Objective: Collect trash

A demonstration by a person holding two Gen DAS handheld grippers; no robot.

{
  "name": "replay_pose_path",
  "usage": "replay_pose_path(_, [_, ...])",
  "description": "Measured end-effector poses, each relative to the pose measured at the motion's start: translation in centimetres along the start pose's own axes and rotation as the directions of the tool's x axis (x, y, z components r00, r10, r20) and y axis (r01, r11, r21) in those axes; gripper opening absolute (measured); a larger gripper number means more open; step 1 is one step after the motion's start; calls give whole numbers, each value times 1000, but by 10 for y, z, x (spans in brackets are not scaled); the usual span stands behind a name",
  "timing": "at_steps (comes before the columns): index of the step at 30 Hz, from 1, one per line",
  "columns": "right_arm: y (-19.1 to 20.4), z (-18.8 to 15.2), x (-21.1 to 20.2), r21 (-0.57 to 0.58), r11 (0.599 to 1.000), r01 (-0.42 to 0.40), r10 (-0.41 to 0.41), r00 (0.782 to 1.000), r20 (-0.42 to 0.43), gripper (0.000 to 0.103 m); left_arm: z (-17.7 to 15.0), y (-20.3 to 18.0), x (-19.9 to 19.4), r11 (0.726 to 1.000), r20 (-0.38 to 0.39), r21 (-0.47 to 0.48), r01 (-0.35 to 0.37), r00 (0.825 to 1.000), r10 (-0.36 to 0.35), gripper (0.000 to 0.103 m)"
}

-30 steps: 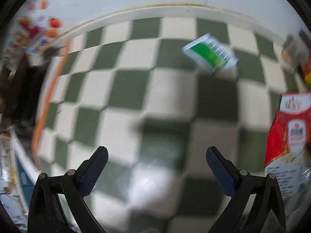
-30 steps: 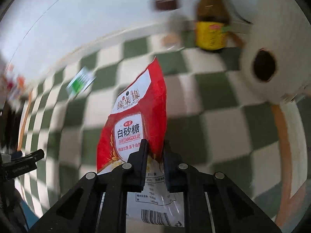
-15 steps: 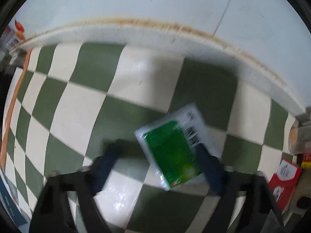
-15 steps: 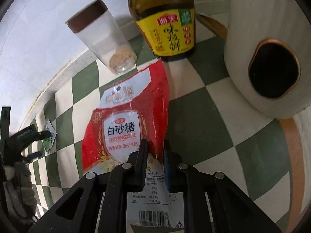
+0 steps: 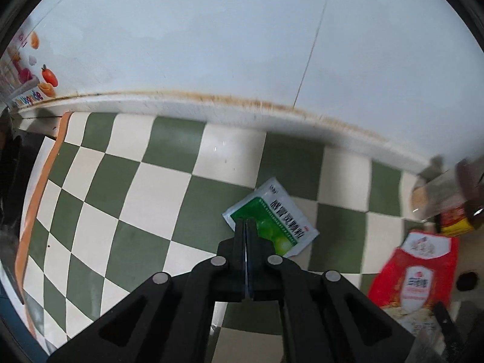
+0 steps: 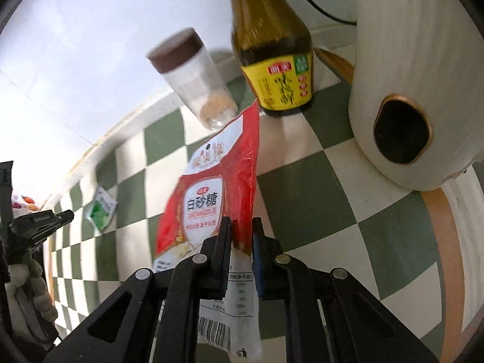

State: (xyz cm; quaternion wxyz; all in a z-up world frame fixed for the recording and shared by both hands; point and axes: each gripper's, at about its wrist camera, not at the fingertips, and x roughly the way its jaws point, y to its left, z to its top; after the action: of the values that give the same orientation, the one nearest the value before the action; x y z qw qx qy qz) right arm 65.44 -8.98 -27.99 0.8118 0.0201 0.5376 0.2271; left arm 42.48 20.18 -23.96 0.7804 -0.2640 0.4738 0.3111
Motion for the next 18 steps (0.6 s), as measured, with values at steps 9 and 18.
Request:
replay_pose_path(9, [-3,-6,17,25,1000,-4,5,999,-33,12,3,5,73,959,-162,-197,206,957,-239,77])
replay_pose_path(18, [-12,-11,36,37,999,16,-13,998,-61,12,28,-66,84,998,-167,46,-46,984,53,97])
